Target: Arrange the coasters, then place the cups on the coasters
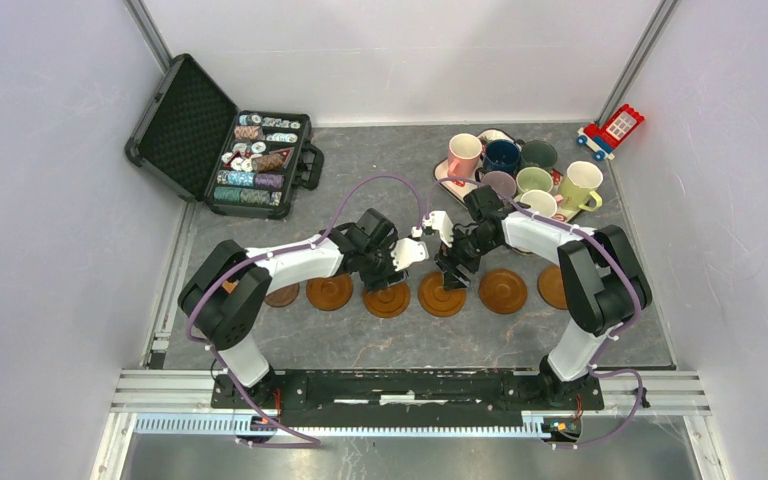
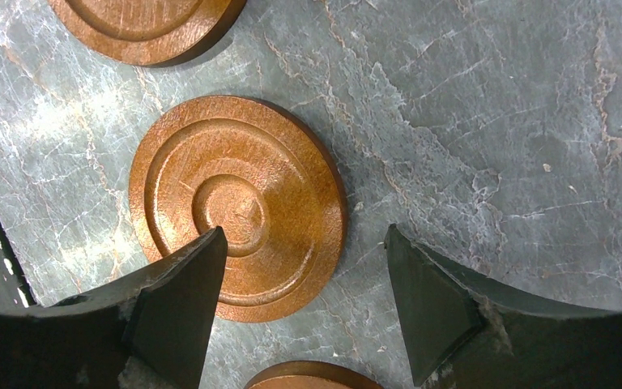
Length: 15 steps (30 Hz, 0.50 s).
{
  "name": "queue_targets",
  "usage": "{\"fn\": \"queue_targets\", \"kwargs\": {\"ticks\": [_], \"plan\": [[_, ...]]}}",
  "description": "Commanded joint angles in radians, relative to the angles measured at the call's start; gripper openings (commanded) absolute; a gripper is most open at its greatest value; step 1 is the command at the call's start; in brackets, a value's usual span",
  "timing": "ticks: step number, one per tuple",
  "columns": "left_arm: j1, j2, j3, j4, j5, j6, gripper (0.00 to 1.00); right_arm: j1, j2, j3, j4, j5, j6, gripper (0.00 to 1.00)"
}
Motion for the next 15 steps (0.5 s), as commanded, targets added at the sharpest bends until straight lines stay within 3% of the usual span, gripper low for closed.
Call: {"fn": "queue_targets", "kwargs": {"ticks": [1,4,8,15], "plan": [[0.001,0.012,0.016,0.035,-0.025,0.019,0.65,-0.005,-0.016,0.029,-0.007,-0.003,-0.017,0.79],[0.001,0.006,0.013,0.035,-0.017,0.021,0.66,-0.004,-0.017,0.028,-0.007,-0.005,-0.017,0.79],[0.014,-0.039,0.048,0.003,0.030,-0.030,0.76,-0.005,-0.014,0.037,-0.005,-0.009,-0.015,0.79],[0.177,-0.142,0.086,-0.131,0.141,-0.107,0.79,-0.005,-0.024,0.091,0.001,-0.031,0.021,0.82]]}}
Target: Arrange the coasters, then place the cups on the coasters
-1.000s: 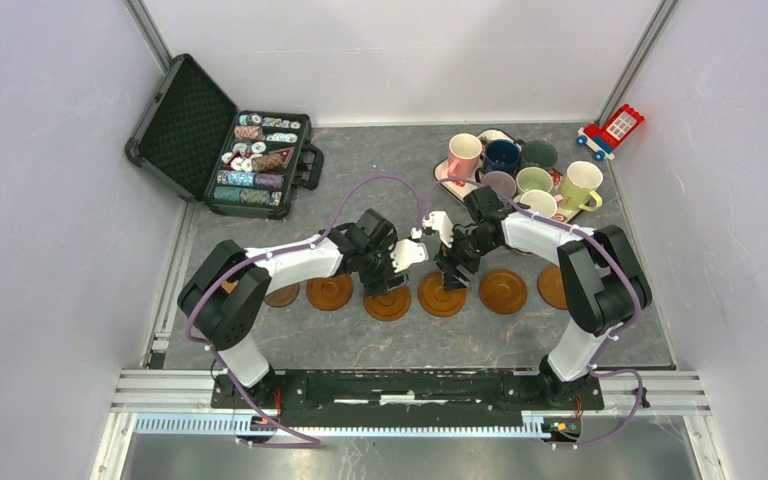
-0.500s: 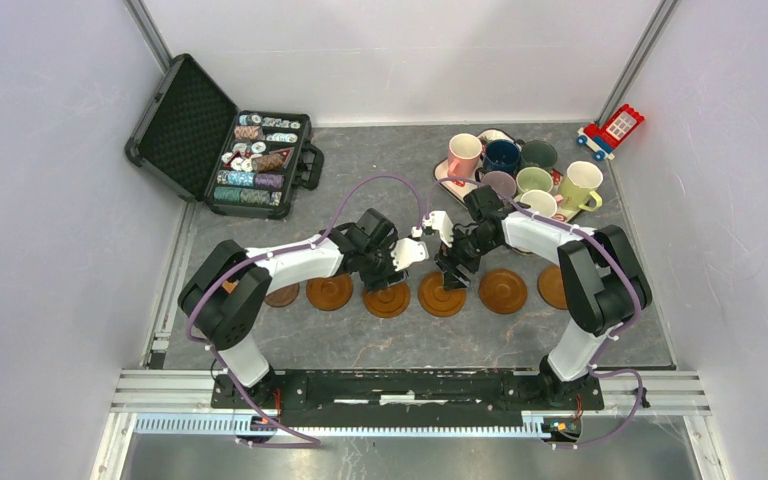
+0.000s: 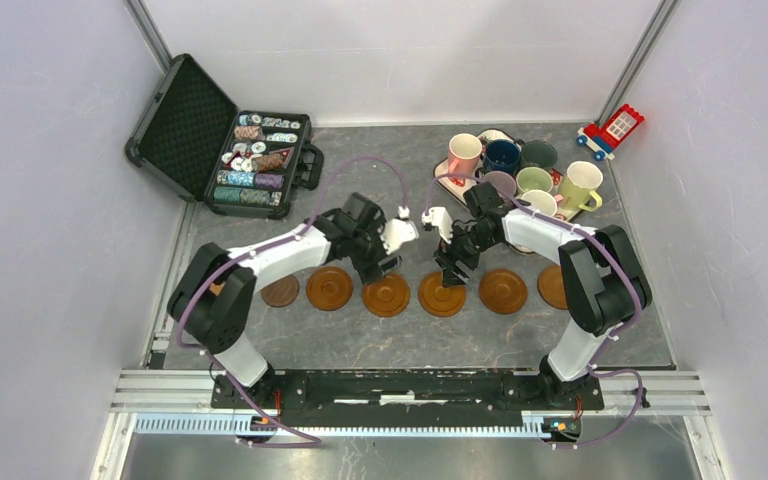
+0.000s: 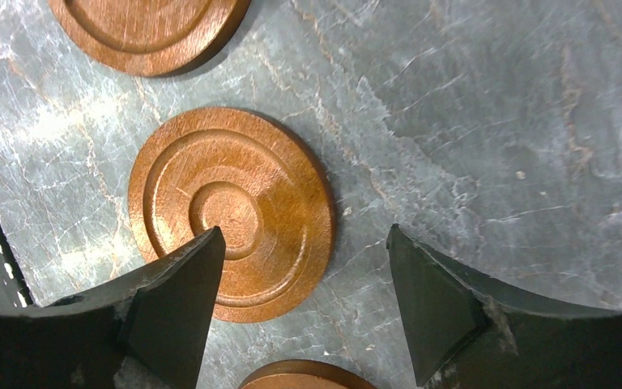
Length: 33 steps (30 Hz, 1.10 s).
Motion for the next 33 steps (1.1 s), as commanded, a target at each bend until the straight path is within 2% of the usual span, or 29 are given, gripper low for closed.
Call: {"fn": "queue_targets", "kwargs": {"ticks": [1,7,20,33], "plan": [[0.108,-0.098,0.029,-0.072,0.067,-0.052,0.78,-0.003,-0.026,0.071,0.012,-0.035,0.025,0.83],[0.211,-0.057,0.043,-0.117,0.011,-0.034,0.70,-0.002,-0.024,0.121,0.011,-0.049,0.050,0.85],[0.248,0.048,0.042,-0.044,-0.147,0.012,0.56,-0.002,-0.057,0.167,-0.008,-0.039,0.061,0.86],[0.249,0.073,0.005,-0.067,-0.154,0.157,0.57,-0.004,-0.074,0.152,-0.015,-0.024,0.052,0.86]]}}
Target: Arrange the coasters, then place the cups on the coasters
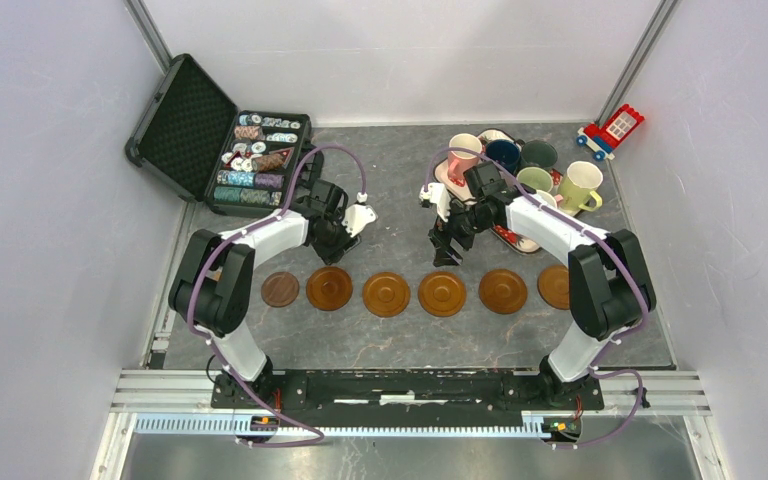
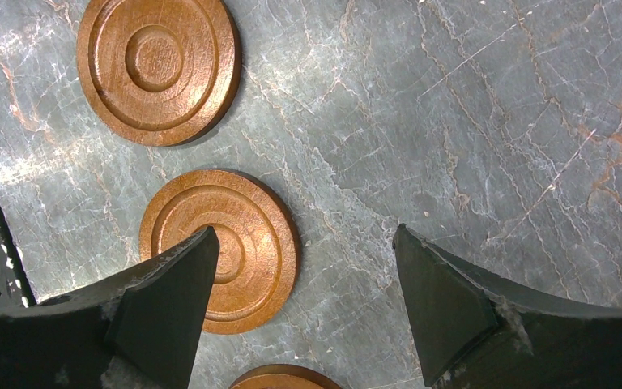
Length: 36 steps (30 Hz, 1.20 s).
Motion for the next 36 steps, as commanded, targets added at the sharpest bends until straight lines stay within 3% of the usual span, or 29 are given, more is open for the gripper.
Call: {"fn": "queue_targets", "kwargs": {"ticks": [1,24,36], "plan": [[0.004,-0.002,-0.013,0.002,0.006,0.094,0.58,-0.004,-0.044,0.019,0.000,-0.001,-0.005,0.87],[0.004,-0.067,-0.074,-0.066,0.053,0.174,0.68,-0.003,-0.031,0.047,0.003,-0.001,0.008,0.87],[0.025,-0.214,0.097,-0.092,0.103,-0.053,0.87,-0.102,-0.208,0.062,0.132,0.165,0.184,0.89]]}}
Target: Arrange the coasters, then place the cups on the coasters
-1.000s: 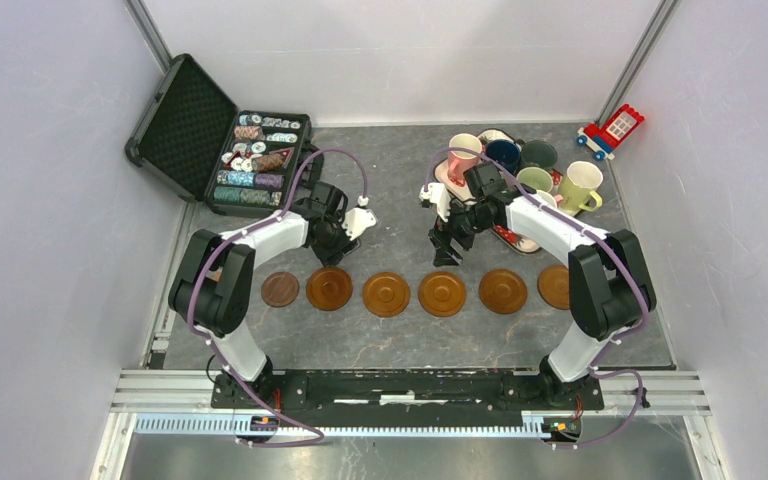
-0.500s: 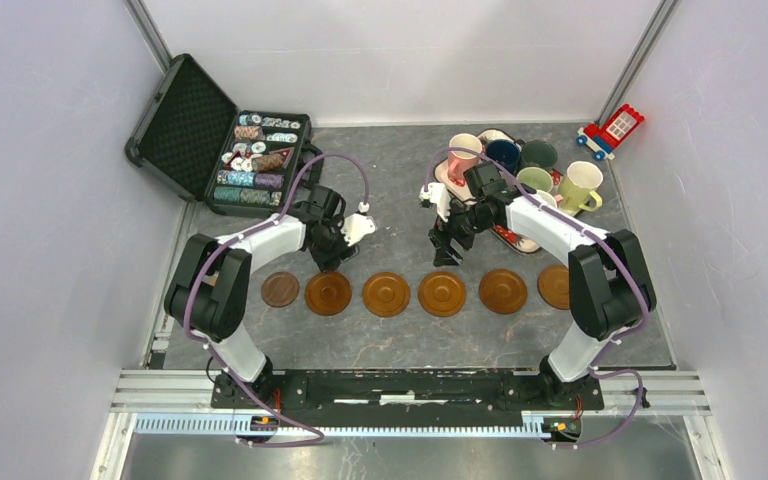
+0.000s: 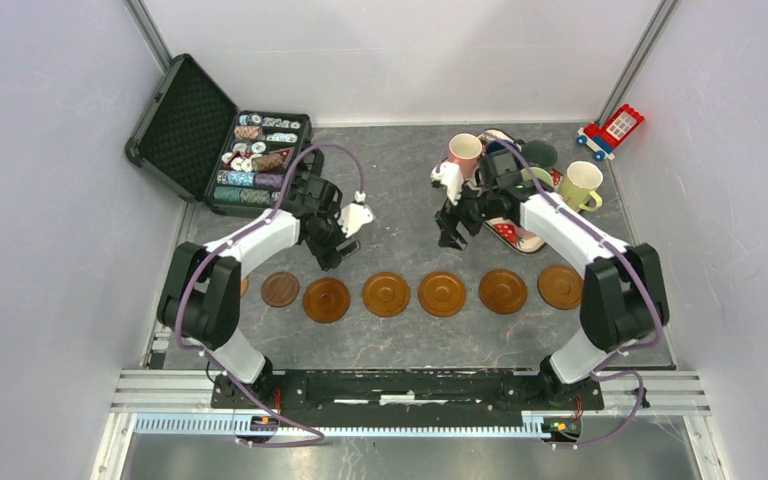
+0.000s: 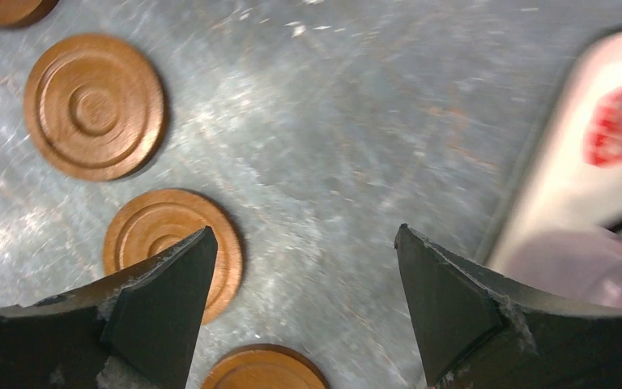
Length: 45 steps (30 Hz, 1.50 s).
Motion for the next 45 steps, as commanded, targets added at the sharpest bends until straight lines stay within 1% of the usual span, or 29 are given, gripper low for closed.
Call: {"fn": "queue_targets", "kwargs": {"ticks": [1,4,8,10,12,15,18,21,24,26,27,29,32,35,38,40,42,45], "plan": [[0.012,-0.146,0.091,0.016,0.082,-0.151,0.89,-0.075,-0.149,0.036,0.073,0.089,0.095,0.90],[0.013,-0.179,0.123,-0.012,0.134,-0.201,0.92,-0.138,-0.193,0.057,-0.006,0.080,0.062,0.92],[0.015,-0.178,0.179,-0.082,0.194,-0.244,0.94,-0.254,-0.194,0.151,-0.202,0.069,-0.100,0.94],[0.014,-0.182,0.187,-0.088,0.218,-0.263,0.94,-0.314,-0.180,0.207,-0.280,0.070,-0.213,0.94],[0.014,-0.180,0.197,-0.083,0.235,-0.291,0.94,-0.374,-0.145,0.264,-0.330,0.087,-0.284,0.95],[0.014,-0.145,0.228,-0.030,0.240,-0.361,0.94,-0.443,-0.080,0.345,-0.367,0.070,-0.307,0.94],[0.006,-0.049,0.328,0.017,0.248,-0.444,0.93,-0.481,-0.017,0.394,-0.339,0.065,-0.273,0.94],[-0.030,0.122,0.515,0.004,0.219,-0.509,0.92,-0.536,0.053,0.473,-0.332,0.053,-0.228,0.95],[-0.080,0.291,0.704,-0.015,0.146,-0.528,0.91,-0.616,0.105,0.528,-0.324,0.040,-0.147,0.94],[-0.106,0.389,0.817,-0.013,0.082,-0.568,0.92,-0.670,0.107,0.506,-0.299,0.061,-0.077,0.91],[-0.109,0.443,0.880,-0.013,0.075,-0.604,0.92,-0.693,0.099,0.478,-0.277,0.080,-0.031,0.90],[-0.110,0.544,0.991,-0.011,0.062,-0.672,0.92,-0.746,0.064,0.387,-0.210,0.132,0.067,0.89],[-0.109,0.657,1.076,0.042,0.020,-0.813,0.91,-0.814,0.003,0.235,-0.127,0.160,0.176,0.85],[-0.104,0.756,1.170,0.058,0.103,-0.866,0.87,-0.841,-0.052,0.089,-0.030,0.193,0.257,0.81],[-0.098,0.864,1.276,0.062,0.171,-0.926,0.78,-0.842,-0.070,-0.027,0.064,0.224,0.349,0.76],[-0.090,0.923,1.335,0.066,0.218,-0.970,0.73,-0.842,-0.054,-0.065,0.107,0.249,0.402,0.74],[-0.084,0.963,1.369,0.086,0.261,-1.013,0.72,-0.842,-0.027,-0.085,0.145,0.271,0.447,0.71],[-0.084,0.996,1.376,0.134,0.291,-1.051,0.69,-0.842,0.004,-0.114,0.207,0.260,0.495,0.67]]}}
